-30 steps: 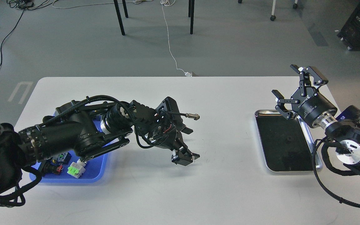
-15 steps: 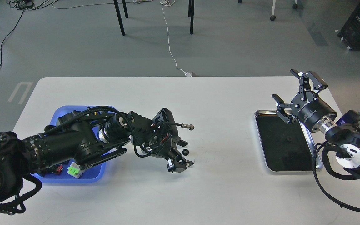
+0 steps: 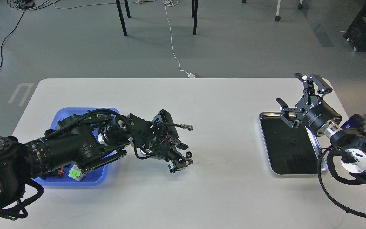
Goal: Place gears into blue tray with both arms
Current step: 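Grasp the black part with the left gripper and lift it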
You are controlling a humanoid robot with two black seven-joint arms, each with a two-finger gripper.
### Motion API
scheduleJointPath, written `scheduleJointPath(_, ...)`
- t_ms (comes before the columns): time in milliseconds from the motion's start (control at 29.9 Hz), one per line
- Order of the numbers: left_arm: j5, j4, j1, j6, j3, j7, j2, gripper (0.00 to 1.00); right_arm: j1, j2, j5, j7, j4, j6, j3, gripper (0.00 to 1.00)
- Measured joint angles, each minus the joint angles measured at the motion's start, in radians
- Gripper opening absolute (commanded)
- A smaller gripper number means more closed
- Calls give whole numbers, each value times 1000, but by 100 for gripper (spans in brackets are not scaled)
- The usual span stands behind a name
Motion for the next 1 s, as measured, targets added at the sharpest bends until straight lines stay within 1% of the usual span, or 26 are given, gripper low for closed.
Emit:
scheduleJointPath(67,0,2,0,2,1,0,-1,32,0,0,0,0,0,0,0,96)
scheduleJointPath(134,0,3,3,3,2,0,-3,26,0,0,0,0,0,0,0,96)
scheduleJointPath(234,0,3,4,4,2,0,-7,20,0,1,0,0,0,0,1,96)
scheduleJointPath(301,0,3,4,4,2,0,-8,14,0,1,0,0,0,0,1,96)
scheduleJointPath(535,0,-4,4,4,-1,0,-8,14,0,1,0,0,0,0,1,96)
scheduleJointPath(635,0,-34,-3,5,-3,-1,-4,14,1,1,0,0,0,0,2,96)
scheduleJointPath(768,0,-72,-41,7,-9,-1,13,14,1,3,0,0,0,0,3,96)
scheduleJointPath(1002,0,-76,-97,6,-10,0,25,15,2,3,-1,0,0,-3,17,97)
